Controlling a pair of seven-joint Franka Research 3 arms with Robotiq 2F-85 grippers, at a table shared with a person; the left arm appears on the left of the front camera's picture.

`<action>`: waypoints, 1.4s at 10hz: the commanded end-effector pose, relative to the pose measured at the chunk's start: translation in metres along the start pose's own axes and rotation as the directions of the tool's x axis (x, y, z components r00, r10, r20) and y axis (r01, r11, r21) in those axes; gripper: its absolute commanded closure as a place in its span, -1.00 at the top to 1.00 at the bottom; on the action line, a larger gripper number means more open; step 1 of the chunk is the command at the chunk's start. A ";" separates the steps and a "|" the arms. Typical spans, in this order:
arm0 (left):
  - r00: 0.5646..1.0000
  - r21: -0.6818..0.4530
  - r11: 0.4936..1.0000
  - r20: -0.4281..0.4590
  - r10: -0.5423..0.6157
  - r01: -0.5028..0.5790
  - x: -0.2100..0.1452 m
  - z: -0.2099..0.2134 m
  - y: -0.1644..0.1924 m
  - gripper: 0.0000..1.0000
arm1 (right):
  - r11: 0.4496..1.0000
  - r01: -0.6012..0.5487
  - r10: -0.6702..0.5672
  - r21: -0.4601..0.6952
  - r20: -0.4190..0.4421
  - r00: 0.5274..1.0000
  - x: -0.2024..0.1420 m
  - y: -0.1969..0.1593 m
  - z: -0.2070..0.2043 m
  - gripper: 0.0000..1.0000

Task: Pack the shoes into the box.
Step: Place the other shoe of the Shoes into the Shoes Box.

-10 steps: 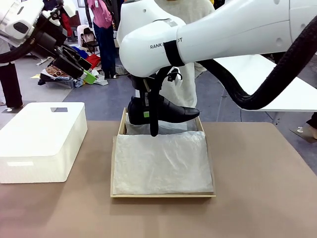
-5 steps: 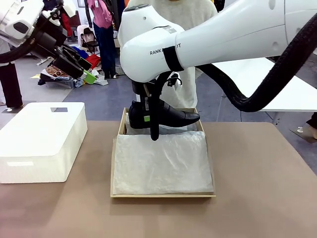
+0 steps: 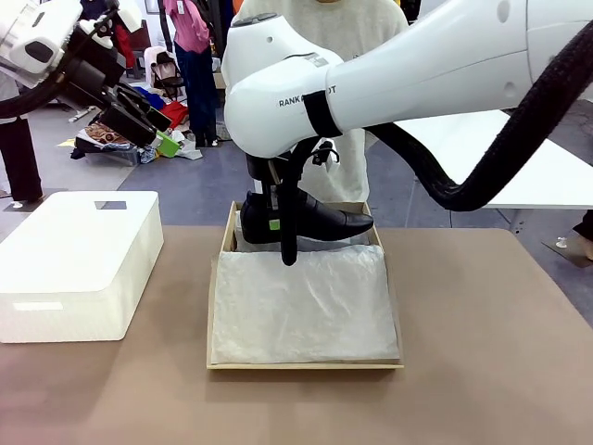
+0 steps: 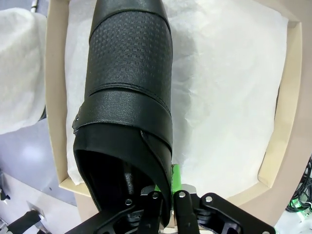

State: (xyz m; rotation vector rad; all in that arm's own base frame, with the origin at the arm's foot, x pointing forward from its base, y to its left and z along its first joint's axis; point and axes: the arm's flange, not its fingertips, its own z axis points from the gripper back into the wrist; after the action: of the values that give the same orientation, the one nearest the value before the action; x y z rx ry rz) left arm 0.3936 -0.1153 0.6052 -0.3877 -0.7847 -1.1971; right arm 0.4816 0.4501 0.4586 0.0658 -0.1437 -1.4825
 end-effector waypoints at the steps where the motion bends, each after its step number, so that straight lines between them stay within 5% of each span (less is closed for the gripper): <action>1: 1.000 -0.008 1.000 0.020 -0.003 0.003 0.000 0.001 0.001 1.00 | 0.999 0.038 -0.038 0.024 -0.005 0.999 -0.004 0.010 -0.004 -1.00; 11: 1.000 -0.008 1.000 0.020 -0.003 0.003 0.000 0.001 0.001 1.00 | 0.994 0.105 -0.106 -0.014 -0.035 0.994 -0.021 -0.001 -0.045 -1.00; 12: 1.000 -0.008 1.000 0.020 -0.003 0.003 0.000 0.001 0.001 1.00 | 0.994 0.104 -0.105 -0.019 -0.043 0.994 -0.019 0.001 -0.045 -0.86; 14: 1.000 -0.008 1.000 0.020 -0.003 0.003 0.000 0.001 0.001 1.00 | 0.994 0.105 -0.106 -0.027 -0.043 0.993 -0.016 0.002 -0.042 -0.07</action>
State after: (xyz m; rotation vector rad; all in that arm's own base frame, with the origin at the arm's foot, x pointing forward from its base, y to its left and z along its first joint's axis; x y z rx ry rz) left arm 0.3935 -0.1153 0.6051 -0.3879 -0.7847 -1.1971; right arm 0.4925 0.4667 0.4112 0.0635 -0.1005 -1.5511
